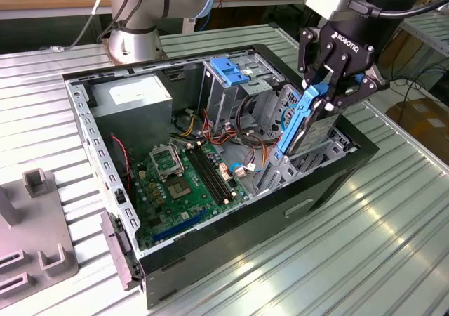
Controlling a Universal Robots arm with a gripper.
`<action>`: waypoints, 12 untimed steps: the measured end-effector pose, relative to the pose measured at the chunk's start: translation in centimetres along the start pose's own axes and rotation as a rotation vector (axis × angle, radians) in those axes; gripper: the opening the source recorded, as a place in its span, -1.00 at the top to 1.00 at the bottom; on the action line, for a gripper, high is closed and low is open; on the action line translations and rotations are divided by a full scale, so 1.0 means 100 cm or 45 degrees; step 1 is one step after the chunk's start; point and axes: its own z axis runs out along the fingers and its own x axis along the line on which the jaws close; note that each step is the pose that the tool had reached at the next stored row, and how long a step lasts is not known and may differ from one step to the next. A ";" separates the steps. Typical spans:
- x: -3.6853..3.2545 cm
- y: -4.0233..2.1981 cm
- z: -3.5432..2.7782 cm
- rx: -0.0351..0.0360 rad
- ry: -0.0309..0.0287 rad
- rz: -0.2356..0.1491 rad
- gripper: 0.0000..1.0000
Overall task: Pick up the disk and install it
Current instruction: 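Insert the disk into the insertion slot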
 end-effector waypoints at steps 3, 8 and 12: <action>0.0001 -0.0002 0.0071 0.0000 -0.0001 0.000 0.26; 0.0003 -0.0003 0.0173 0.0000 0.0000 0.000 0.26; 0.0003 -0.0005 0.0258 0.0000 0.0001 0.000 0.26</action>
